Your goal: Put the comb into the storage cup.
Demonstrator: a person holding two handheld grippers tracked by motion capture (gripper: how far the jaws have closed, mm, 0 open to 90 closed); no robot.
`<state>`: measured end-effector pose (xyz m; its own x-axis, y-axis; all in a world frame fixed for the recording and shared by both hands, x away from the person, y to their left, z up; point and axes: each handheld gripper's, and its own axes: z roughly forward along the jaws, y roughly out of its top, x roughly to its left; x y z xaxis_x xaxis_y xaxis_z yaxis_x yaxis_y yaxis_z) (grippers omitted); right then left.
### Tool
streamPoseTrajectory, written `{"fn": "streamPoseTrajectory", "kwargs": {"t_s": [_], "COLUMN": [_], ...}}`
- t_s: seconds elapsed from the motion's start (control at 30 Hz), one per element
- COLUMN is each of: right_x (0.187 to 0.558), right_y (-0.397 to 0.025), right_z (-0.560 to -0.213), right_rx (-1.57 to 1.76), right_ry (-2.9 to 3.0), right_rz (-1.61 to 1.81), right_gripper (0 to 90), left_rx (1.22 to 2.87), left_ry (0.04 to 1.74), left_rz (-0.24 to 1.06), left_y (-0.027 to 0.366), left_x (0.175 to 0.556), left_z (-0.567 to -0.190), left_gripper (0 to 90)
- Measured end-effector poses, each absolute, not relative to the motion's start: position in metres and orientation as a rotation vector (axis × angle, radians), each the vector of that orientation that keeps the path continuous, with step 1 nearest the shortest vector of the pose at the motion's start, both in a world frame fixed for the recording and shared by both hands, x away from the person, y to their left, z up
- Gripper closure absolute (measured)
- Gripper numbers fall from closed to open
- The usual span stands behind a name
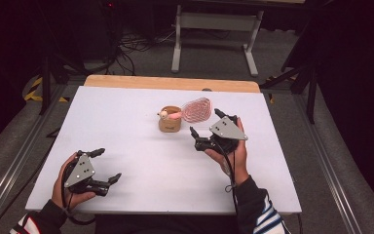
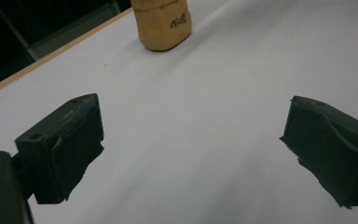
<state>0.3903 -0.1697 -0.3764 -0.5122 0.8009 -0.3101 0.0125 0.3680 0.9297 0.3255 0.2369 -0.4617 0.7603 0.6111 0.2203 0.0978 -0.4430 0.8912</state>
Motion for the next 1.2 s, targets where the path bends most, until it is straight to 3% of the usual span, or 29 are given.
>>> {"fn": "streamPoseTrajectory", "kwargs": {"t_s": [1.2], "right_x": [0.364], "right_y": [-0.181], "right_z": [-0.382], "right_rx": [0.658], "right_ry": [1.838], "right_rz": [1.199], "right_gripper": [6.4], "left_rx": [1.978], "left_ry": [0.534], "left_rz": [0.635], "left_y": [0.236], "left_x": [0.327], "left_z": [-0.463], "left_gripper": [6.2]}}
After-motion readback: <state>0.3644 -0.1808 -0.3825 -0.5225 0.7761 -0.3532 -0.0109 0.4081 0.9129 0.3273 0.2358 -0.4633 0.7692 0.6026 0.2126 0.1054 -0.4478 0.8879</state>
